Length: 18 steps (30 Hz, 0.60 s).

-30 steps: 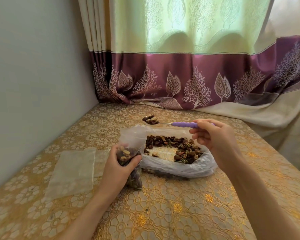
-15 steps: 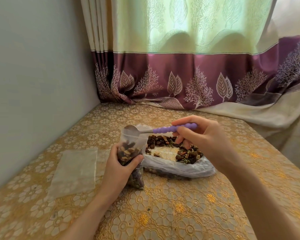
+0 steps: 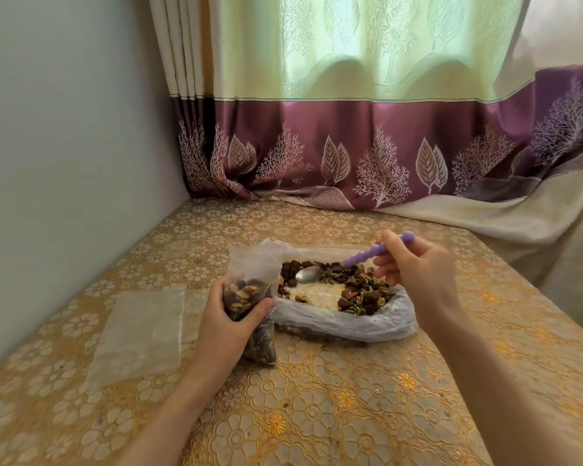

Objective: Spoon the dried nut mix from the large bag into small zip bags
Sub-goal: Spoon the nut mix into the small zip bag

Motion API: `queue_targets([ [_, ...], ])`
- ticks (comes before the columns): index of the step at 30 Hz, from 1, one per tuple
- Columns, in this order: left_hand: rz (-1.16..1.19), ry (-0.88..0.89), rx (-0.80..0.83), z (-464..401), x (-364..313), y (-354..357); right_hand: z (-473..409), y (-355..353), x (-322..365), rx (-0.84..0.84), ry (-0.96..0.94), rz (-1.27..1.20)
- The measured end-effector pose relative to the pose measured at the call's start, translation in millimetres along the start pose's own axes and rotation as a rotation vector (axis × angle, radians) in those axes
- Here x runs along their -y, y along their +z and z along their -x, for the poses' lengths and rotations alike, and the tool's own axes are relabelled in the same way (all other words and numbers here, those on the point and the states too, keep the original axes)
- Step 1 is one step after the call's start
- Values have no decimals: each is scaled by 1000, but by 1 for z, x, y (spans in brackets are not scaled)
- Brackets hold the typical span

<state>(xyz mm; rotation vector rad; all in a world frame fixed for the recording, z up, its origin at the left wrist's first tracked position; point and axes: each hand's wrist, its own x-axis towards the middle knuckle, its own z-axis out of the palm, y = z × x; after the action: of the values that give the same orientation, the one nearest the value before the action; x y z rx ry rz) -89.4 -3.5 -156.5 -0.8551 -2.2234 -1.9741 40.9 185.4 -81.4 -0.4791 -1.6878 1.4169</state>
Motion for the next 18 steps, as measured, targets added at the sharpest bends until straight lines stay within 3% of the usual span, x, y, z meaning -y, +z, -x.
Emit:
queue_targets([
  [4, -3, -1, 6, 0, 1, 0, -2, -1, -17, -53, 47, 164],
  [11, 0, -1, 10, -1, 1, 0, 0, 5, -26, -114, -55, 333],
  [18, -4, 2, 12, 0, 2, 0, 6, 19, -37, 75, 130, 175],
])
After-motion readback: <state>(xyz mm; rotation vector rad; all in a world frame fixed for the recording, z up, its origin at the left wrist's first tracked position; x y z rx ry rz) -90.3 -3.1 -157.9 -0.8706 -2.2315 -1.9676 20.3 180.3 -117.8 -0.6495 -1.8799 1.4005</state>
